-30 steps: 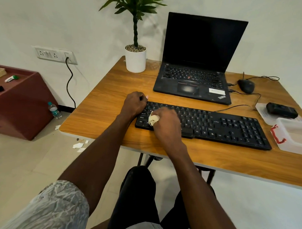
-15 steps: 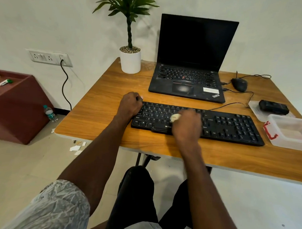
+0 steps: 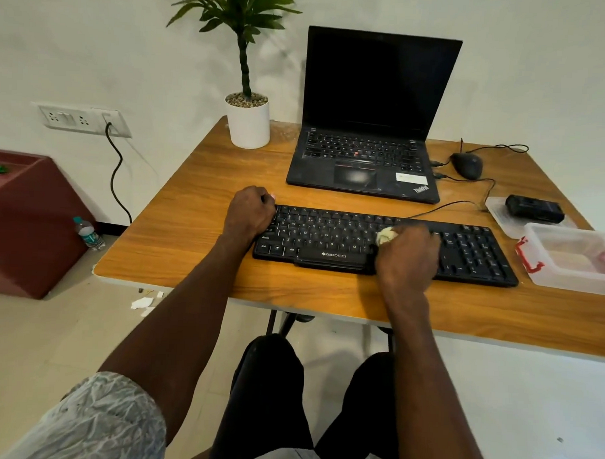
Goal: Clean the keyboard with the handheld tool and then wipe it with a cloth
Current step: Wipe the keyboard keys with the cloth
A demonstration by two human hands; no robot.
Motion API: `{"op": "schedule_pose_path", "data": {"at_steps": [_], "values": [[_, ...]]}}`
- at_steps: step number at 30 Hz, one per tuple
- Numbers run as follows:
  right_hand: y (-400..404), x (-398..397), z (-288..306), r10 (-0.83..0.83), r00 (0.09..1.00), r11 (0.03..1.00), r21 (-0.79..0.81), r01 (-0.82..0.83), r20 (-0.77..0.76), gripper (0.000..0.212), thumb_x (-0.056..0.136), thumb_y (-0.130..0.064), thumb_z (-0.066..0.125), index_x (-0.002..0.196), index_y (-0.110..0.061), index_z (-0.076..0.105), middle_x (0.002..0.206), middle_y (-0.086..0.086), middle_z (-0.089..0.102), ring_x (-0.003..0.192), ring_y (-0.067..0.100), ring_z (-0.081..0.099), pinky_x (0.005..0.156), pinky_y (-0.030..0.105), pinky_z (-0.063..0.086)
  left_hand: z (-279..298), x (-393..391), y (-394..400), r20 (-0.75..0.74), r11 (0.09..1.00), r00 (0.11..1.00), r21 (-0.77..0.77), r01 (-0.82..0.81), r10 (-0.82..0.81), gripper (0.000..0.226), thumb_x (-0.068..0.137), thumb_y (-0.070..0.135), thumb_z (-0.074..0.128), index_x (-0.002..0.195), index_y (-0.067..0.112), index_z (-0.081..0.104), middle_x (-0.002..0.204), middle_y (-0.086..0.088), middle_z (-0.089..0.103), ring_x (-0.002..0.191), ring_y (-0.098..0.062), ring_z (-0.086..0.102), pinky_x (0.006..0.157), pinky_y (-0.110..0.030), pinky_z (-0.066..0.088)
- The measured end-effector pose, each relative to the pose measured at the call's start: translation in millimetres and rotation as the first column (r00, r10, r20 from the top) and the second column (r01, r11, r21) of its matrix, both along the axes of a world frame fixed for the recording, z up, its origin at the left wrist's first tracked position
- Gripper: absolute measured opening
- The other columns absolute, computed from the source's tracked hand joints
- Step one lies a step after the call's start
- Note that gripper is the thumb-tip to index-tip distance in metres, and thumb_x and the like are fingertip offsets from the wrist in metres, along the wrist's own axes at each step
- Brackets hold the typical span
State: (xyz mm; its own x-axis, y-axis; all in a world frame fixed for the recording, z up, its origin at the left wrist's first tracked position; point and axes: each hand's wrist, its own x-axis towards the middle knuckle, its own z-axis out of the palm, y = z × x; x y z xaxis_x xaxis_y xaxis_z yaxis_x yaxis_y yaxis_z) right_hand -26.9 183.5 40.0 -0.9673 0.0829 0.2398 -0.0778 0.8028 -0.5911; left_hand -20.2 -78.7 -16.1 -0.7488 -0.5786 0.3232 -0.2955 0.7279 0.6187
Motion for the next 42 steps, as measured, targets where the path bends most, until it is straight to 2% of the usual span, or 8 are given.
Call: {"op": "schedule_pose_path", "data": {"at_steps": [4,8,17,23,27,34,38,42], "values": [[-68.6,37.7,-5.6,0.341,0.94,0.934,0.122,-0.337,-0.011,0.033,0.087,-0.013,0.067,0.12,-0.012,0.063,0.127,0.007,0.056,0.117,0.023,0.047,0.091,0.032,0.045,1.1,1.2,2.6,0.003,1.0,1.0,-0.003,-0.004,0.004,0.031,0.095,0.027,0.053,0.08,0.004,0.067,0.084,-0.014,0.067,0.077,-0.029,0.06,0.065,-0.029,0.039],[-106.7,52.1,-7.6,0.657,0.754,0.747,0.16,-0.645,-0.026,0.032,0.086,-0.007,0.062,0.117,-0.012,0.065,0.122,0.005,0.057,0.113,0.022,0.045,0.085,0.033,0.044,0.7,2.5,1.4,0.0,1.0,1.0,0.026,0.007,-0.007,0.03,0.094,0.026,0.055,0.068,0.01,0.058,0.074,-0.011,0.064,0.072,-0.03,0.059,0.06,-0.028,0.031],[-49.0,16.2,-1.3,0.276,0.961,0.96,0.055,-0.275,-0.02,0.035,0.087,-0.003,0.062,0.12,-0.014,0.066,0.123,0.005,0.062,0.113,0.024,0.048,0.085,0.034,0.045,-0.9,2.7,-7.5,-0.03,0.982,0.999,0.183,0.041,-0.036,0.035,0.093,0.031,0.058,0.06,0.018,0.057,0.06,0.003,0.056,0.06,-0.015,0.051,0.057,-0.025,0.033],[-102.3,47.2,-7.1,0.696,0.717,0.717,0.068,-0.694,-0.028,0.032,0.084,-0.002,0.059,0.112,-0.013,0.067,0.118,0.003,0.062,0.108,0.021,0.048,0.084,0.034,0.04,0.0,5.9,-12.7,-0.081,0.955,0.993,0.277,0.106,-0.087,0.04,0.091,0.027,0.064,0.054,0.018,0.052,0.055,0.001,0.051,0.052,-0.01,0.043,0.054,-0.026,0.033],[-115.4,50.4,-7.7,0.772,0.635,0.635,0.079,-0.769,-0.019,0.034,0.08,0.0,0.057,0.11,-0.012,0.068,0.116,0.004,0.062,0.106,0.023,0.047,0.083,0.038,0.042,0.6,7.7,-18.3,-0.083,0.946,0.988,0.286,0.151,-0.132,0.03,0.091,0.023,0.066,0.066,0.007,0.066,0.067,-0.012,0.067,0.061,-0.014,0.053,0.059,-0.031,0.04],[-73.1,40.2,-11.9,0.633,0.773,0.773,0.089,-0.629,-0.032,0.039,0.081,0.004,0.054,0.116,-0.011,0.067,0.122,0.002,0.061,0.11,0.017,0.044,0.081,0.025,0.033,-3.5,1.5,-12.3,-0.012,0.97,0.991,0.205,0.13,-0.13,0.032,0.092,0.033,0.062,0.074,0.007,0.069,0.07,-0.006,0.068,0.065,-0.017,0.059,0.062,-0.029,0.043],[-28.9,21.8,-12.4,0.406,0.913,0.913,0.046,-0.404,-0.031,0.033,0.086,-0.001,0.061,0.117,-0.011,0.066,0.12,0.005,0.064,0.111,0.02,0.051,0.092,0.03,0.042,-4.2,1.9,-12.2,-0.005,0.97,0.99,0.198,0.141,-0.143,0.033,0.093,0.034,0.059,0.075,0.007,0.069,0.074,-0.007,0.07,0.073,-0.022,0.064,0.067,-0.033,0.049],[-3.0,-1.0,-6.8,0.101,0.991,0.994,0.056,-0.097,-0.085,0.03,0.085,-0.002,0.065,0.114,-0.008,0.069,0.116,0.012,0.064,0.109,0.029,0.051,0.079,0.035,0.044,-4.1,1.3,-9.6,0.001,0.975,0.991,0.178,0.13,-0.132,0.032,0.094,0.032,0.058,0.074,0.009,0.067,0.073,-0.005,0.068,0.072,-0.022,0.062,0.066,-0.033,0.048]]}}
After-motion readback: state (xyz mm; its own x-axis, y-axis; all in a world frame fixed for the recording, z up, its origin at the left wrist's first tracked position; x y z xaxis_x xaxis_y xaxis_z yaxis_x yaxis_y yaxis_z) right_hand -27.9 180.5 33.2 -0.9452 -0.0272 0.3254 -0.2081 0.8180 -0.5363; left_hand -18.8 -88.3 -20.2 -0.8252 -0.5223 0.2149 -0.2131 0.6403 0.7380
